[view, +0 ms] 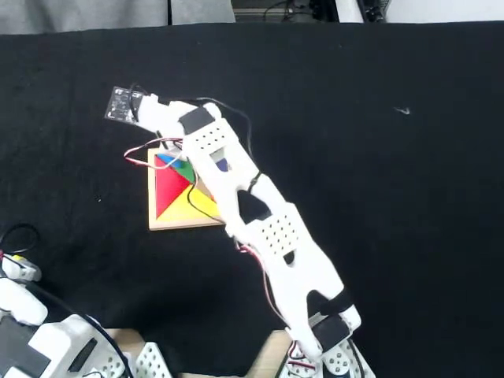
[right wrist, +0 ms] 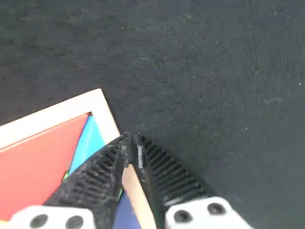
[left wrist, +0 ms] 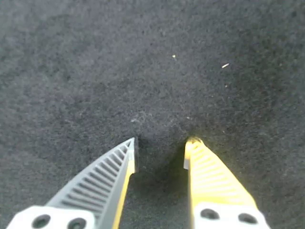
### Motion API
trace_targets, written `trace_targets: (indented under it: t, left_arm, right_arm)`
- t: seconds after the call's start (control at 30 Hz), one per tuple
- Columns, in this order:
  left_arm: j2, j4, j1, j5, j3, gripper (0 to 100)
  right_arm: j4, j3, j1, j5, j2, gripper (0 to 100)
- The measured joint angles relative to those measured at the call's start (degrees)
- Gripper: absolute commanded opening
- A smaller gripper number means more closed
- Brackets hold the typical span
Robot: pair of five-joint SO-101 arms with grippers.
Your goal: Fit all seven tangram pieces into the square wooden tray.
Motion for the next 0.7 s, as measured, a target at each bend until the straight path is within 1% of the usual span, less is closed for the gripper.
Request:
trace_targets:
  t: [0.17,0.27,0.37,0.4,0.47,0.53,0.57,0.6,0.7]
  left_arm:
    - [0.0,0.0,0.0,0.0,0.0,18]
    - [0.0,0.0,0.0,0.0,0.0,18]
    - [0.0,0.0,0.0,0.0,0.0,18]
    - [0.0,0.0,0.0,0.0,0.0,18]
    - [0.0,0.0,0.0,0.0,0.0,18]
    - [0.0,0.0,0.0,0.0,0.0,18]
    - [0.0,0.0,0.0,0.0,0.0,18]
    - [0.0,0.0,0.0,0.0,0.0,18]
    - [0.0,0.0,0.0,0.0,0.0,18]
  right_arm:
    - [5.8,-6.2,-0.1,0.0,0.0,1.1]
    - [12.4,-10.4,-0.7,0.0,0.0,1.1]
    - [21.2,-16.9,-2.4,0.0,0.0,1.6]
    - [24.3,-19.2,-3.1,0.0,0.0,3.2]
    - [30.1,-23.4,-4.9,0.0,0.0,10.2]
    - [31.9,-25.4,-6.9,-1.7,0.4,18.4]
    - [31.9,-26.1,-7.5,-2.3,1.2,20.6]
    - [31.9,-26.2,-7.7,-2.5,2.3,20.7]
    - [31.6,-26.5,-7.6,-2.5,6.5,16.7]
